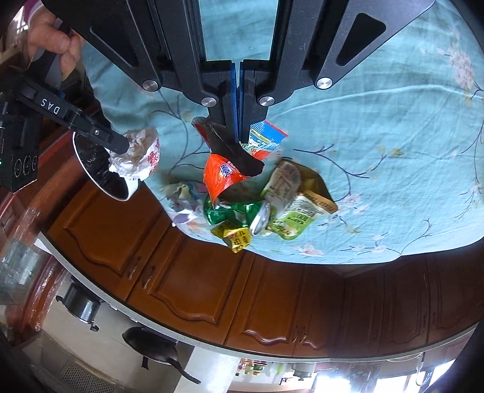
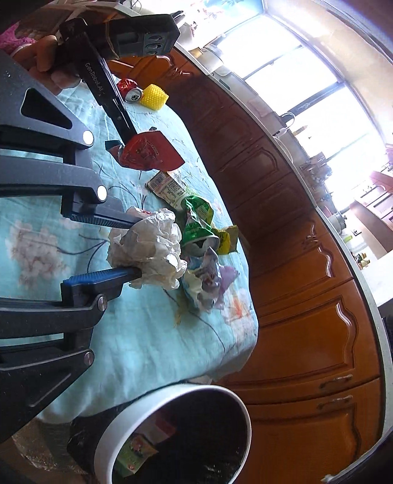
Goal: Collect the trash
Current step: 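Carry the red bag and white paper over the bin and open both grippers, then move both open grippers back toward the juice pouch and crumpled paper, then grasp the yellow-green juice pouch with the left gripper while the right gripper grasps purple crumpled paper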
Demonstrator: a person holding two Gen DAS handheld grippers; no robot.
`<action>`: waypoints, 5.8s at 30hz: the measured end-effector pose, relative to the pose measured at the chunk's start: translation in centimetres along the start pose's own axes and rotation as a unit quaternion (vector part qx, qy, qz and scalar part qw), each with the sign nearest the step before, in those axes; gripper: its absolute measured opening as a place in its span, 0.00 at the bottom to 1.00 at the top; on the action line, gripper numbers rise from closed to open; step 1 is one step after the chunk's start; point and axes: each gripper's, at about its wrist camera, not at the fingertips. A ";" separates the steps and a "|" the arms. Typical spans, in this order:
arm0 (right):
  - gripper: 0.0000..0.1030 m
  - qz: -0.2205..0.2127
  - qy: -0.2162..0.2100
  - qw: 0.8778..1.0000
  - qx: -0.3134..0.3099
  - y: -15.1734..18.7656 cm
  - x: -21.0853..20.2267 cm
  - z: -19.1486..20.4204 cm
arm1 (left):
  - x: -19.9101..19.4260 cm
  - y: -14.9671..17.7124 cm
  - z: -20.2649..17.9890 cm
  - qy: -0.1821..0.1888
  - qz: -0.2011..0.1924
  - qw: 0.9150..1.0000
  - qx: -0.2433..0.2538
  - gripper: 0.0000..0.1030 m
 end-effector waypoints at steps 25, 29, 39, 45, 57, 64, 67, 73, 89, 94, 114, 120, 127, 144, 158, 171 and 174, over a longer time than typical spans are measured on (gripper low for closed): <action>0.26 -0.056 0.076 0.992 0.079 -0.5 -7.2 -10.8 | 7.0 -1.8 -10.0 0.073 0.035 0.993 0.081 0.00; 0.26 -0.062 0.085 0.991 0.086 -0.6 -7.7 -12.2 | 8.4 -2.0 -11.4 0.077 0.041 0.992 0.093 0.00; 0.26 -0.067 0.120 0.986 0.099 -1.6 -8.2 -15.3 | 12.0 -3.5 -15.1 0.092 0.054 0.987 0.124 0.00; 0.26 -0.067 0.135 0.984 0.099 -2.8 -8.2 -16.8 | 14.7 -4.3 -17.7 0.096 0.067 0.982 0.148 0.00; 0.26 -0.052 0.157 0.982 0.094 -4.0 -6.8 -18.9 | 20.1 -5.2 -19.9 0.086 0.101 0.978 0.162 0.00; 0.34 -0.035 0.155 0.982 0.100 -4.3 -5.7 -20.0 | 22.6 -5.5 -20.3 0.086 0.123 0.977 0.149 0.04; 0.48 -0.033 0.148 0.983 0.106 -4.2 -5.6 -20.4 | 23.2 -5.7 -20.1 0.087 0.129 0.979 0.132 0.20; 0.66 -0.040 0.137 0.983 0.118 -3.5 -6.0 -20.4 | 22.2 -5.3 -19.2 0.092 0.116 0.982 0.116 0.30; 0.91 -0.062 0.089 0.987 0.116 -0.3 -7.1 -13.7 | 13.8 -1.4 -11.7 0.059 0.068 0.995 0.041 0.52; 0.91 -0.054 0.069 0.991 0.101 0.3 -6.4 -11.0 | 11.1 -0.5 -9.0 0.047 0.057 0.997 0.015 0.53; 0.91 -0.013 0.027 0.999 0.043 0.1 -1.2 -3.2 | 3.8 0.2 -0.5 -0.009 0.024 0.998 -0.058 0.53; 0.91 -0.007 0.022 0.999 0.033 -0.9 0.3 -2.2 | 3.0 -0.7 1.5 -0.025 0.013 0.997 -0.069 0.53; 0.91 -0.003 0.019 0.999 0.025 -2.7 2.4 -1.4 | 3.0 -2.8 3.8 -0.041 -0.002 0.996 -0.076 0.60; 0.91 0.035 0.017 0.999 0.035 -6.7 10.3 -1.7 | 9.2 -7.6 10.0 -0.028 0.030 0.992 -0.123 0.73; 0.06 0.052 0.019 0.998 0.014 -6.1 10.2 -0.9 | 9.5 -5.5 6.6 -0.030 0.023 0.999 -0.039 0.31; 0.02 0.036 0.009 0.999 -0.005 -2.8 4.9 -0.3 | 2.1 -1.1 3.9 -0.005 -0.014 0.999 -0.034 0.30; 0.02 0.027 0.007 1.000 0.000 -2.1 3.3 -0.7 | 0.2 -0.9 3.3 -0.006 -0.030 0.999 -0.029 0.30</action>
Point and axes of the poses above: each gripper's, at about its wrist camera, not at the fingertips, and x roughly the way its jaws point, z to its left, y to its underside, and after that the axes turned 9 degrees about y, right-handed
